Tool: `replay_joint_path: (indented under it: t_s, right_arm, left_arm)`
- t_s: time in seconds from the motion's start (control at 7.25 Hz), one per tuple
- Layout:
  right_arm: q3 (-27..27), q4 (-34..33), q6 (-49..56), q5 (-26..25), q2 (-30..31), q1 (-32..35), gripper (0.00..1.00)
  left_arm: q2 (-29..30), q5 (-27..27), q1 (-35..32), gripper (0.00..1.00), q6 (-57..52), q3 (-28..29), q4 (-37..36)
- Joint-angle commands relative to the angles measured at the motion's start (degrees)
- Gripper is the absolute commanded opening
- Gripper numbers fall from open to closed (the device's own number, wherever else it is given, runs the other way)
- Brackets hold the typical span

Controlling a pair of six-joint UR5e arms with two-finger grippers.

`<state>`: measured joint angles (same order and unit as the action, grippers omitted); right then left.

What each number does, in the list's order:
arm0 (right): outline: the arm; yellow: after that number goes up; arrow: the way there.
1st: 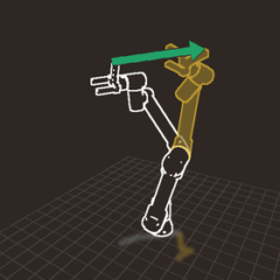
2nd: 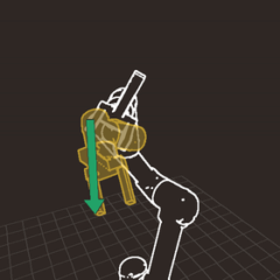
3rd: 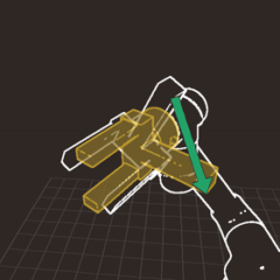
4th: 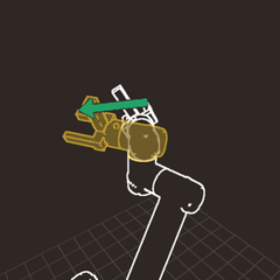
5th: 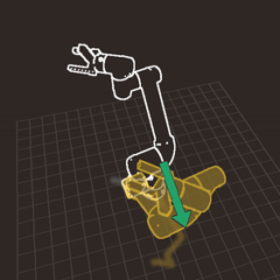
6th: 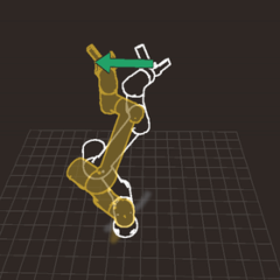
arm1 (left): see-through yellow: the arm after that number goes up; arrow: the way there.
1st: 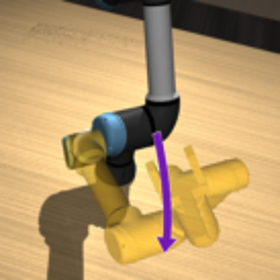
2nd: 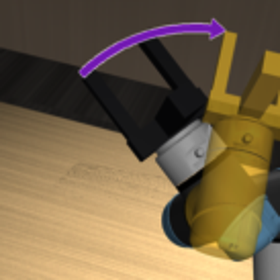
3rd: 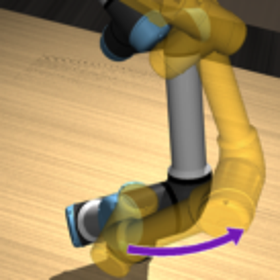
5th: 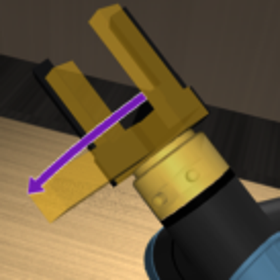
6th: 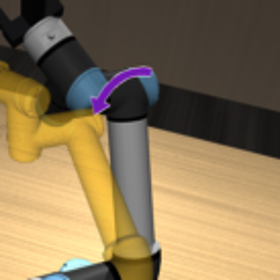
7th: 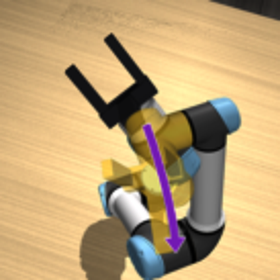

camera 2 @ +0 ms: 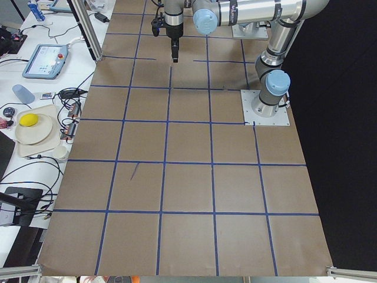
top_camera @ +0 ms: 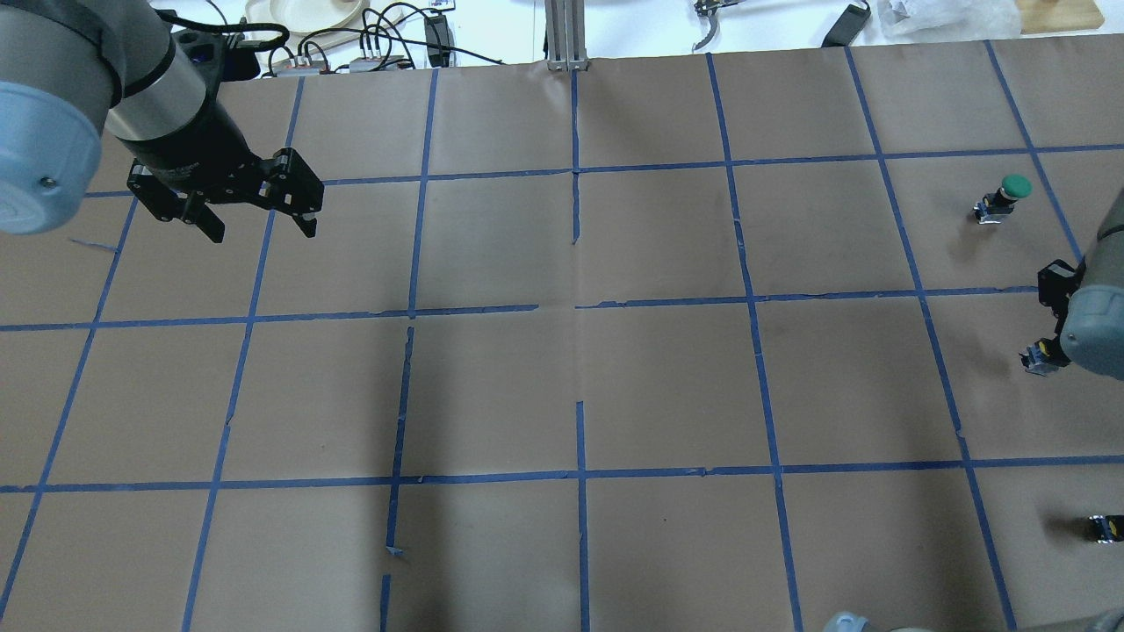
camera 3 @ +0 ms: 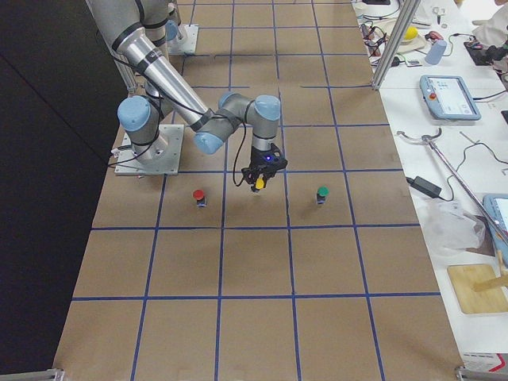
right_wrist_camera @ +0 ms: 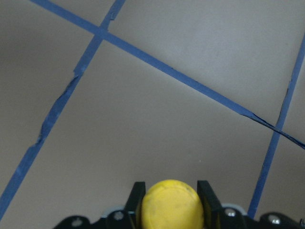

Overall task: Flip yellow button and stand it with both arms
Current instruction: 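Carry the yellow button with the right gripper toward the robot's near side, then lower the button upright onto the table and open the right gripper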

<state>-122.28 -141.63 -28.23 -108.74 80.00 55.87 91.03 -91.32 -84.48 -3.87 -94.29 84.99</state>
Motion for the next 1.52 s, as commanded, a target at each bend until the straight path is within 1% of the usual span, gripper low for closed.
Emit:
replay_joint_path:
  t_s: [0.0, 0.28, 0.41, 0.55, 0.69, 0.83, 0.97, 1.1, 1.24, 1.38]
  right_arm:
    - [-1.12, -4.34, -0.68, -0.07, -0.29, -1.29, 0.05]
    - [-1.47, -7.33, -0.86, 0.02, -0.98, -1.29, 0.05]
    - [-2.08, -10.91, -0.43, -2.50, -2.99, -1.29, 0.06]
    - [-2.78, -11.64, -0.42, -2.70, -4.23, -1.29, 0.07]
    - [-2.79, -12.26, -0.34, -2.70, -3.63, -1.21, 0.09]
    - [-2.70, -12.27, -0.25, -2.62, -4.50, -1.21, 0.33]
    - [-2.61, -12.44, -0.33, -2.53, -4.77, -1.21, 0.59]
    - [-2.61, -12.18, -0.94, -2.35, -4.94, -1.21, 0.79]
    - [-2.35, -12.00, -0.95, -2.44, -4.86, -1.21, 0.83]
    - [-2.18, -11.83, -0.95, -2.44, -4.25, -1.03, 0.95]
  left_arm:
    - [0.11, 0.09, -0.77, 1.00, 0.35, 0.07, -0.09]
    - [0.46, 0.00, -1.30, 1.00, 0.62, 0.07, -0.18]
    - [0.46, 0.00, -1.39, 1.00, 0.62, 0.07, -0.18]
    - [0.29, 0.00, -1.39, 1.00, 0.71, 0.07, -0.18]
    - [0.46, 0.00, -1.39, 1.00, 0.79, 0.07, -0.18]
    - [0.29, 0.00, -1.39, 1.00, 0.79, 0.07, -0.18]
    - [0.29, 0.00, -1.39, 1.00, 0.79, 0.07, -0.18]
    - [0.29, -0.08, -1.39, 1.00, 0.79, 0.07, -0.27]
    - [0.29, -0.08, -1.39, 1.00, 0.79, 0.07, -0.27]
    - [0.29, 0.00, -1.39, 1.00, 0.79, 0.07, -0.27]
